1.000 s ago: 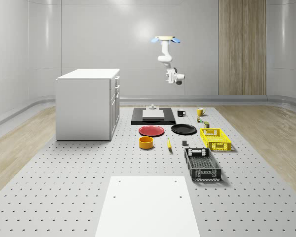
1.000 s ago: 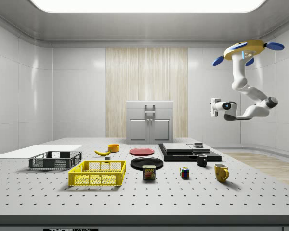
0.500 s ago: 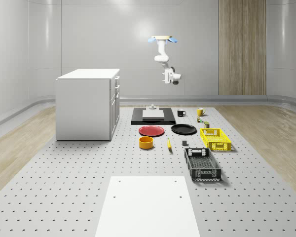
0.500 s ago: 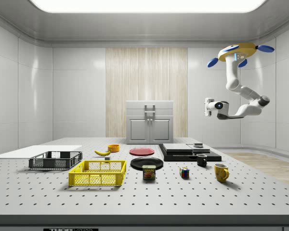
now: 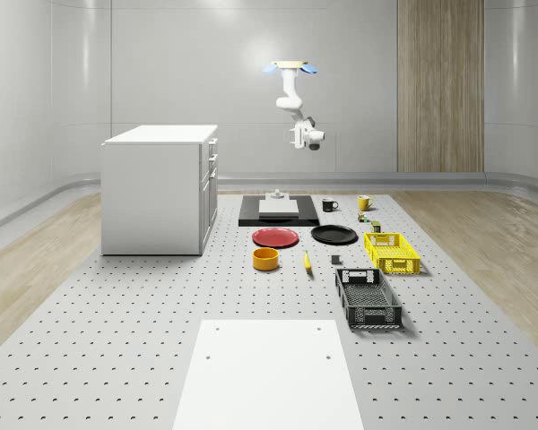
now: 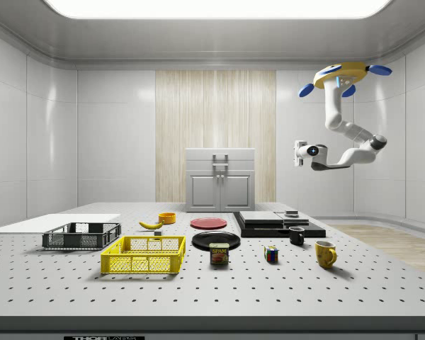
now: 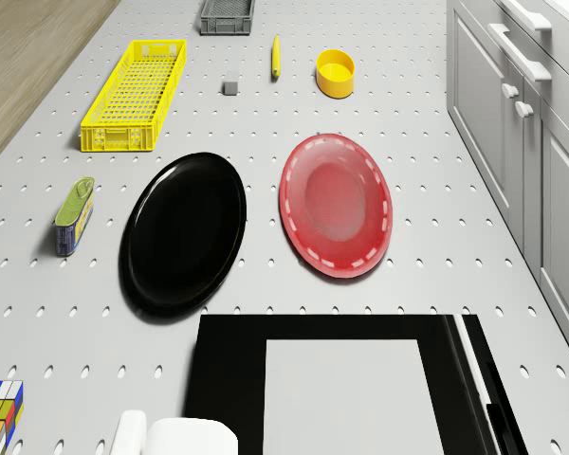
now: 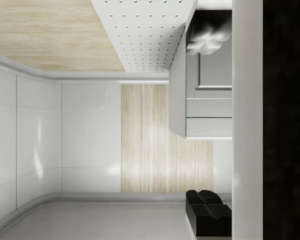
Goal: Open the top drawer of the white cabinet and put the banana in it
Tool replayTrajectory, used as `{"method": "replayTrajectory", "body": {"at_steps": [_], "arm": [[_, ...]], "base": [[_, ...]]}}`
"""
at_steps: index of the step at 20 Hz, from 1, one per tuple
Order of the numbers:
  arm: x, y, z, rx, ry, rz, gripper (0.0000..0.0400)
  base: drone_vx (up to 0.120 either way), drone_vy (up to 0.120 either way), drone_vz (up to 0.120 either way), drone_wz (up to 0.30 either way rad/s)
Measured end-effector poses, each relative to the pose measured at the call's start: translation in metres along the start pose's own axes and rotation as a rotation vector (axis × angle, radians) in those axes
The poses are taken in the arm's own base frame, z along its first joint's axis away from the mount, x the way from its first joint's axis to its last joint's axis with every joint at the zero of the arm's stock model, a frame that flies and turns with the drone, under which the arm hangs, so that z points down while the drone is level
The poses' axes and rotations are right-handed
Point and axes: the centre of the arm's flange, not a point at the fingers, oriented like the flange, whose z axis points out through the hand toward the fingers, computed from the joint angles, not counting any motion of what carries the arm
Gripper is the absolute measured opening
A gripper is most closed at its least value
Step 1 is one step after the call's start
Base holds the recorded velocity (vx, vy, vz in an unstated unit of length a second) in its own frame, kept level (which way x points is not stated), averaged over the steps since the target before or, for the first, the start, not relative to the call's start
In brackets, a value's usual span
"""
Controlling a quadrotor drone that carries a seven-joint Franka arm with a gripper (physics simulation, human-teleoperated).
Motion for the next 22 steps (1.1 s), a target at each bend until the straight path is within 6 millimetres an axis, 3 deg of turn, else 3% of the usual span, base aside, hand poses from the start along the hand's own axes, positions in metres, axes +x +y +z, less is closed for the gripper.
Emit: {"method": "replayTrajectory", "body": {"at_steps": [5,10,15,22], "arm": [[0.0000,0.0000,0.0000,0.000,0.000,0.000,0.0400],[0.0000,0.0000,0.0000,0.000,0.000,0.000,0.0400],[0.0001,0.0000,0.0000,0.000,0.000,0.000,0.0400],[0.0001,0.0001,-0.0001,0.000,0.000,0.000,0.0400]], "base": [[0.008,0.000,0.000,0.000],[0.120,0.000,0.000,0.000],[0.112,0.000,0.088,0.000],[0.029,-0.097,0.000,0.000]]}}
